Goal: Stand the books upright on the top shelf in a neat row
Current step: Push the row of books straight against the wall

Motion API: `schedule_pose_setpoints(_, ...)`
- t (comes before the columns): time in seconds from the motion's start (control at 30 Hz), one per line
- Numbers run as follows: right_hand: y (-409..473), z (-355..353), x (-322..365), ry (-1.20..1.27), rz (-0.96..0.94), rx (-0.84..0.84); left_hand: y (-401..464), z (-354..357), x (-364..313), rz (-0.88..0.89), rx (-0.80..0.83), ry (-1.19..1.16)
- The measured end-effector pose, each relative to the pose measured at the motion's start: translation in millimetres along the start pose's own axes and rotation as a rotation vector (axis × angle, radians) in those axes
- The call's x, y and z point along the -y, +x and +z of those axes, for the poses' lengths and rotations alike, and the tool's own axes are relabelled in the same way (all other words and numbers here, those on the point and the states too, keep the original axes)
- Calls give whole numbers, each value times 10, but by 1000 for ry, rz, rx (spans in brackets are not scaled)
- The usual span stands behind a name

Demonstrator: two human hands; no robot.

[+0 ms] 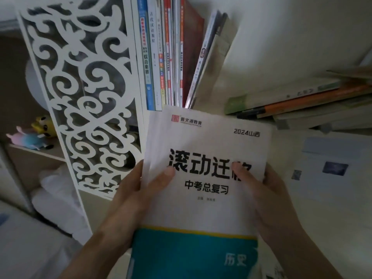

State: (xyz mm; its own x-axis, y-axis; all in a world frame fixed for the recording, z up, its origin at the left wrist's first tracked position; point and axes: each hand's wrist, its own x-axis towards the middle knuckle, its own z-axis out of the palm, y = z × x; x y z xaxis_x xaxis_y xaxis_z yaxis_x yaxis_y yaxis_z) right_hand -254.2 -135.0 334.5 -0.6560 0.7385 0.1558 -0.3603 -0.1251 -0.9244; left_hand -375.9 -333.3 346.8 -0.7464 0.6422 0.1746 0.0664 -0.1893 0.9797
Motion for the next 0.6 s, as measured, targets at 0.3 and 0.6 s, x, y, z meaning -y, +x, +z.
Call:
schedule_pose_setpoints(0.3, -46, -312, 530, -323, -316, -438, 1020, 709, -741, 605, 42, 372)
schedule_pose_setpoints(0.6, -10, -827, 514, -241, -423, -319, 924, 884, 251, 196, 31, 476)
